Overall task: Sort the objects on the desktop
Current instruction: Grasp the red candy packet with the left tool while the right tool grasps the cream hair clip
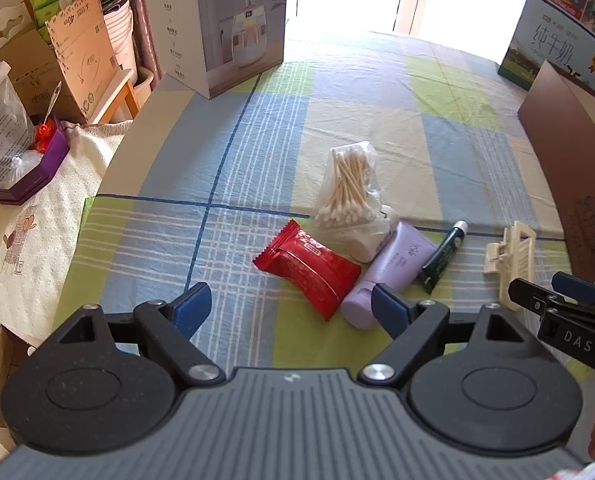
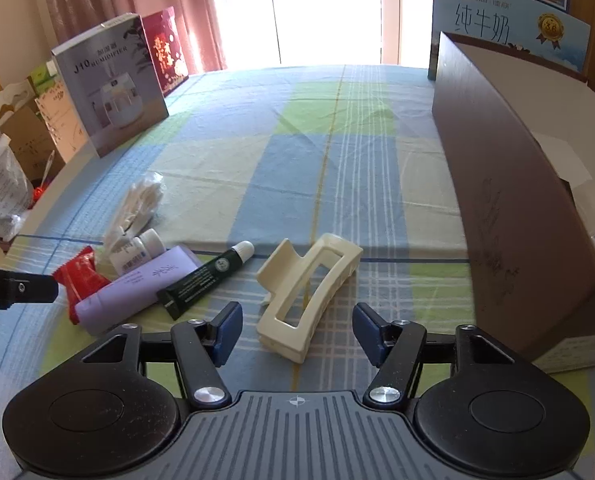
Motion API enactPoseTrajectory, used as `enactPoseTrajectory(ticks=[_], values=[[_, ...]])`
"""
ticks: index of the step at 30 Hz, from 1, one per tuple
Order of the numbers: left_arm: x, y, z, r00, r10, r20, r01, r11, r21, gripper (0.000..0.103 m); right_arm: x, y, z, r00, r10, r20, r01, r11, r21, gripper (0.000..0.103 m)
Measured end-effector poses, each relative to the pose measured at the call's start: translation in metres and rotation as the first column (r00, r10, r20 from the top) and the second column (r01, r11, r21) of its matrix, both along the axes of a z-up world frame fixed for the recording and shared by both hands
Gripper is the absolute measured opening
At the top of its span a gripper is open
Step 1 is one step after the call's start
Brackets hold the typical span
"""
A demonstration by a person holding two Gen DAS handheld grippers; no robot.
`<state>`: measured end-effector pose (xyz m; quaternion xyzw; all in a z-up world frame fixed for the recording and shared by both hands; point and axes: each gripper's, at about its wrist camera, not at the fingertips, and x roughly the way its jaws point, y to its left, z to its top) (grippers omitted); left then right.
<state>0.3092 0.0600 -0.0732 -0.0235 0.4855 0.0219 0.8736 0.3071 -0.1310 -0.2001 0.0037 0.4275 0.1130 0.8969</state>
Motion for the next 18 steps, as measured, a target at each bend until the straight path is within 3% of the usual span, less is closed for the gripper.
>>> enactPoseTrajectory(ticks=[9, 16, 18], values=[[0.028, 0.003, -0.019, 0.999, 0.032, -0.029, -0.032, 0.999, -0.027, 0.080, 0.012, -0.006, -0.010, 1.000, -0.012, -0.025, 0.012, 1.000, -0.015, 0.033], [0.049, 0.001, -0.033, 0.997, 0.060, -0.050, -0.062, 0.997, -0.036, 0.079, 0.012, -0.008, -0.011, 1.000, 0.001, -0.023, -0.002, 1.000, -0.020, 0.032], [0.052, 0.000, -0.038, 0.997, 0.048, -0.056, -0.049, 0.998, -0.025, 0.074, 0.011, -0.010, -0.011, 0.999, -0.001, -0.032, 0.000, 1.000, -0.021, 0.032]])
